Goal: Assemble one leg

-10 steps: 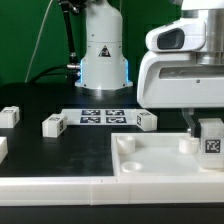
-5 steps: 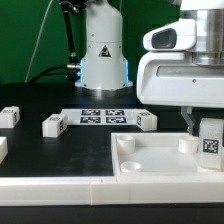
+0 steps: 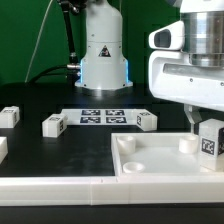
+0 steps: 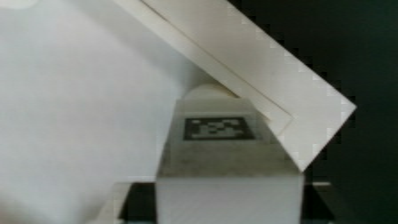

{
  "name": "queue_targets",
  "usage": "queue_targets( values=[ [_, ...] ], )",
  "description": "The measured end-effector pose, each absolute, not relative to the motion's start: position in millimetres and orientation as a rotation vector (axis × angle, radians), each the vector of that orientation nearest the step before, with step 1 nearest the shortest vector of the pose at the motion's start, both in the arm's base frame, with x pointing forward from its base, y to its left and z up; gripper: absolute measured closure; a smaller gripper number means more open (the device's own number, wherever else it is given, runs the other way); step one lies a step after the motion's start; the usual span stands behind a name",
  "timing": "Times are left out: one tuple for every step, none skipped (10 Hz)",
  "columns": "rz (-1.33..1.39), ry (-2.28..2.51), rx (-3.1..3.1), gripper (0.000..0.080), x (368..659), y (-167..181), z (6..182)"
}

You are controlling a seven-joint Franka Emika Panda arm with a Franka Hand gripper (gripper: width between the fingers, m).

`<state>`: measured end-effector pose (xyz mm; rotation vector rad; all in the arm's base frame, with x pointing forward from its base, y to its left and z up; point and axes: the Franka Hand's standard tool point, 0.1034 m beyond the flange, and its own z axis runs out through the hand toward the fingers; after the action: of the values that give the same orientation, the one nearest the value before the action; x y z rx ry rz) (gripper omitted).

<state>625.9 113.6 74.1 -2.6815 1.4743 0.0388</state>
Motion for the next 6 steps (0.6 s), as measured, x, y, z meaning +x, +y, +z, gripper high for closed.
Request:
queue_targets(
  values=[
    [0.046,1.622,-2.596,0.0508,625.7,113.5,73.9],
    [0.052,1.762,-2.507,0.0508,625.5,113.5,73.8],
    [0.056,1.855,-2.436,0.0508,625.3,113.4,73.7],
    [0.069,2.004,-2.313,0.0508,625.1,113.0,73.7],
    [0.077,2.103,-2.224,0.0508,625.0,112.6,73.6],
    [0.094,2.218,-2.104,0.0508,624.9,112.0,73.6]
  ],
)
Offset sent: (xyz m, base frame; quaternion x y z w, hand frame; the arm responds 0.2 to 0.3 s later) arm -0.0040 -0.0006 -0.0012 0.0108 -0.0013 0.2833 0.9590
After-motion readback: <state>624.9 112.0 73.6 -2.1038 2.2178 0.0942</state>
